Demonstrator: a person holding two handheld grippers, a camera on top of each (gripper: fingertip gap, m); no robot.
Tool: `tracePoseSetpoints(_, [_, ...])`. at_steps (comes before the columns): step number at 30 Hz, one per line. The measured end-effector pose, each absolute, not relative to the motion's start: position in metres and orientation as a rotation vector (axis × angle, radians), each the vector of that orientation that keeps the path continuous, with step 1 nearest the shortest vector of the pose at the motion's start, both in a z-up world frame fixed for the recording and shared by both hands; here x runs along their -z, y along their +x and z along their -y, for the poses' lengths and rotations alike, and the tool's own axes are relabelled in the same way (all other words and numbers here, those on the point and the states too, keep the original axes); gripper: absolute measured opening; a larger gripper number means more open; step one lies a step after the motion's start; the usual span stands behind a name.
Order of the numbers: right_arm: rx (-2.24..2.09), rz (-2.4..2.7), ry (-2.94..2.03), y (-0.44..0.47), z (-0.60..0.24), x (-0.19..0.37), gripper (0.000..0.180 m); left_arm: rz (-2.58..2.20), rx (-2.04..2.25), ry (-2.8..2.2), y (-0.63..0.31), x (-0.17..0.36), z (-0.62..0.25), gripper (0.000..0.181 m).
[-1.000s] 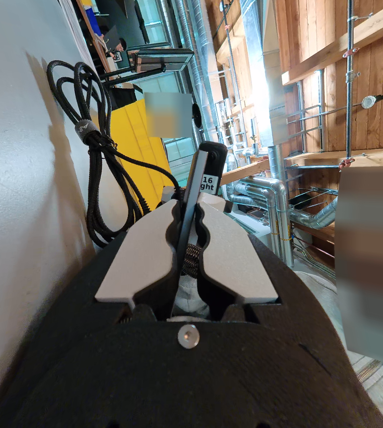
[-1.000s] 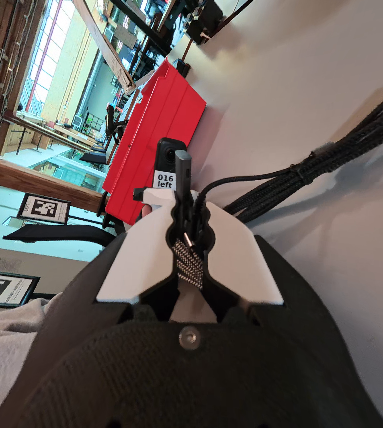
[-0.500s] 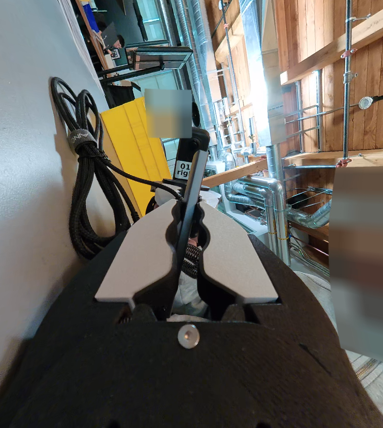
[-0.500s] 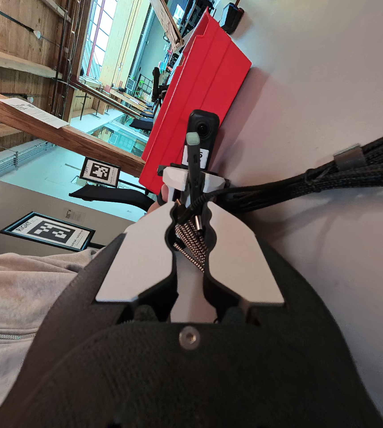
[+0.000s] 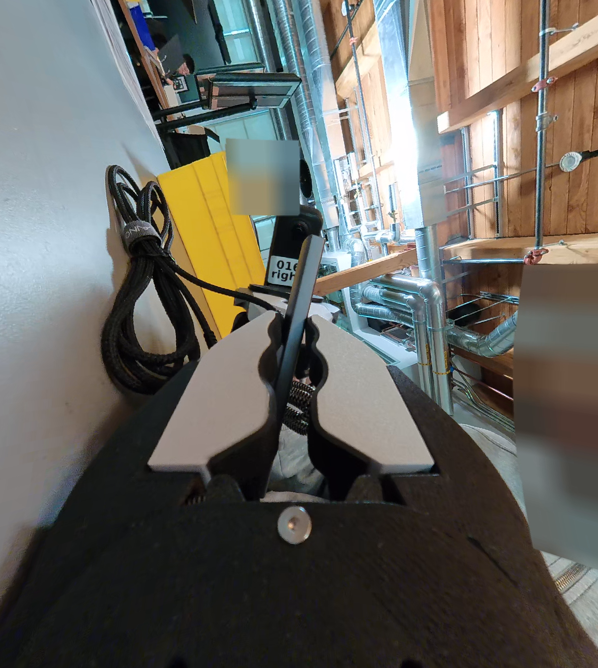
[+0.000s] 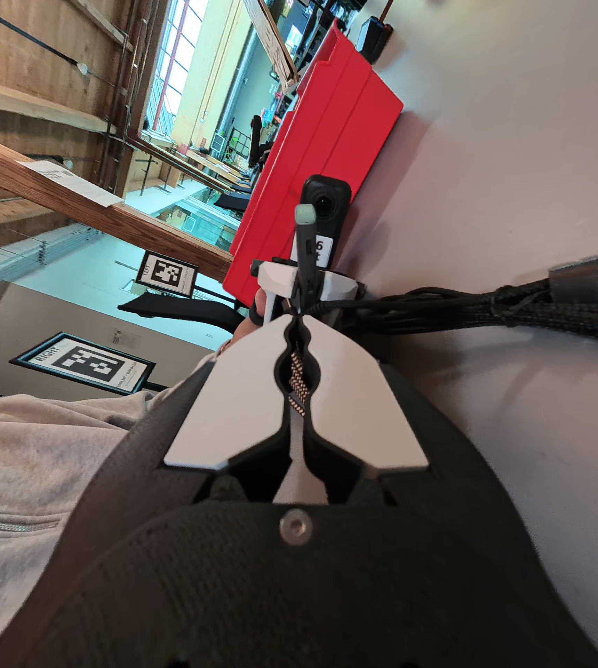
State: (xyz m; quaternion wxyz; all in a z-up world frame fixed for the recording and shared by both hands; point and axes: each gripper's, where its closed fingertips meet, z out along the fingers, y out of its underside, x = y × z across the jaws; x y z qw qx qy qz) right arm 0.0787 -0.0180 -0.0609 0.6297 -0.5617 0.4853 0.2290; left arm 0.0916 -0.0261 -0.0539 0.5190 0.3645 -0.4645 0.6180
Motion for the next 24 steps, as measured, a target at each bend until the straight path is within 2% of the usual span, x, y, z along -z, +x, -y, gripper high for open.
tracePoseSetpoints(8, [-0.512,-1.137,-1.290,0.081,0.020,0.064,0.001,1.116,-1.478,0.873,0.091,0.054,0.026,0.012])
tracePoseSetpoints(14, [-0.573,-1.171,-1.333,0.077,0.027,0.067,0.017,1.116,-1.476,0.870,0.091,0.054,0.026,0.013])
tracePoseSetpoints(24, [-0.685,-1.232,-1.334,0.072,0.031,0.076,0.016,1.134,-1.467,0.864,0.089,0.055,0.028,0.013])
